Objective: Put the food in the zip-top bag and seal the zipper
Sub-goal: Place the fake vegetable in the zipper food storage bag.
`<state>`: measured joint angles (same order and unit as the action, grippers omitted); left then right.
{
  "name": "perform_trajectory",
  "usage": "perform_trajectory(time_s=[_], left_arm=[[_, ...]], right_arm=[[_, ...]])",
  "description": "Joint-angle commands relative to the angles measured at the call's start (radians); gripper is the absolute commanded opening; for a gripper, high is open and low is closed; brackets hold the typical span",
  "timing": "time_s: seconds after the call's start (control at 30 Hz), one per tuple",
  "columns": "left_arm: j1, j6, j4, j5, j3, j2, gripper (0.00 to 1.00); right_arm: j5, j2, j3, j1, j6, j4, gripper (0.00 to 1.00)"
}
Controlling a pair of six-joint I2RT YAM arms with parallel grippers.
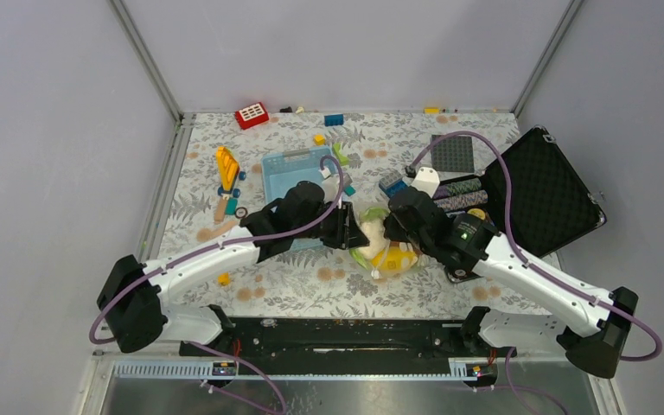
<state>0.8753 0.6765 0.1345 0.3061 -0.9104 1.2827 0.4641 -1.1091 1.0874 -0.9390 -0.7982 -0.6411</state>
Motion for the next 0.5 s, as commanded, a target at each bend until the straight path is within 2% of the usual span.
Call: perform_trajectory(time_s=[0.0,0.27,0.47], left_arm=[[0.004,-0.049,0.024,-0.004,-0.097,0.052,0.00],[0.004,-0.058,0.024,-0.038,-0.114,0.108,0.00],[0.004,-0.029,0.026,-0.036,-0.144,0.132,0.00]], right_arm=[[-0.173,0.045,-0.022,-0.014,0.030,0.199,0.00],[-0.245,0.185,-0.111,-0.014,0.011,0.374,0.00],[-0.259,0.214,-0.153,-0.013,-0.011,0.421,0.00]])
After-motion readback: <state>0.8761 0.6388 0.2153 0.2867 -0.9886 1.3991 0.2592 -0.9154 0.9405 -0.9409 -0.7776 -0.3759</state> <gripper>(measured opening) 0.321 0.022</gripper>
